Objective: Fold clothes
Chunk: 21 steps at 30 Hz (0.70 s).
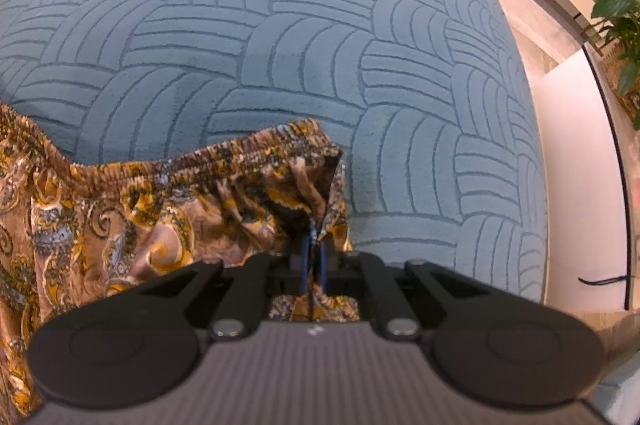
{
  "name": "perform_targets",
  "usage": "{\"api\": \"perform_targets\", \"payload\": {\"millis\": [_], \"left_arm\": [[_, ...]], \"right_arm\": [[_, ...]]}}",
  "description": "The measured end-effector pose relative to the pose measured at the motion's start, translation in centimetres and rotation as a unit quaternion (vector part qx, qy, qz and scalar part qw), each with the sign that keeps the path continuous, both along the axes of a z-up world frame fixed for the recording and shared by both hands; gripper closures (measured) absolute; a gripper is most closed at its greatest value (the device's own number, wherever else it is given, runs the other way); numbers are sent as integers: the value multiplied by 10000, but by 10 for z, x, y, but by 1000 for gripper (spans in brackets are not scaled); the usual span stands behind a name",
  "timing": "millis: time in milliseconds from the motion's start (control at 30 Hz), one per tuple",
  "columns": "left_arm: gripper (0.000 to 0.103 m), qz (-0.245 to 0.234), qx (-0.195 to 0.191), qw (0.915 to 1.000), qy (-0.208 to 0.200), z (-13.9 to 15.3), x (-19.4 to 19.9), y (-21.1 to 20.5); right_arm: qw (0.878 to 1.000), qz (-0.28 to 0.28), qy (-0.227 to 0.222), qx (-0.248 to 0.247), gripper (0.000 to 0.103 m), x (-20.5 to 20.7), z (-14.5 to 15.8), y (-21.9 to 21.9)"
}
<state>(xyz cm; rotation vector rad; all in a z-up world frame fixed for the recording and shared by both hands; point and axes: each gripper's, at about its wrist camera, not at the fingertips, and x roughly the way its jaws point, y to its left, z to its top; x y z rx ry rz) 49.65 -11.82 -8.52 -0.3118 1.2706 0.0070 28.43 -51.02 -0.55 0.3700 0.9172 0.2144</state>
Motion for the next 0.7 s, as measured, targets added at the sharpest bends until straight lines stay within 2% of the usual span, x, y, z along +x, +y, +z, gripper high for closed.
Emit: {"api": "perform_targets", "payload": {"millis": [133, 200, 267, 300, 333, 433, 567, 700], "left_arm": [[96, -11, -68, 10000, 8, -4, 4, 1], [96, -20, -70, 10000, 7, -6, 7, 1], [96, -25, -81, 10000, 12, -6, 7, 1], [96, -38, -91, 10000, 12, -6, 7, 1], [96, -57, -108, 9999, 11, -6, 7, 1], [97, -94, -168, 9998, 14, -4, 8, 3], [98, -133, -263, 9996, -13, 5, 2, 14], [98, -184, -284, 9994, -93, 26, -5, 36]], "right_arm": [[9965, 0, 822, -165, 28, 21, -26, 2], [9947, 14, 1023, -91, 31, 22, -34, 4], [9959, 60, 905, 22, 51, 19, -34, 5], [9966, 115, 815, 39, 76, 17, -31, 6], [9972, 173, 721, 53, 96, 16, -29, 8], [9974, 402, 567, 165, 98, 14, -26, 14], [9952, 770, 199, 575, 98, 6, -16, 22], [9865, 1315, -207, 958, 98, -8, 0, 44]]}}
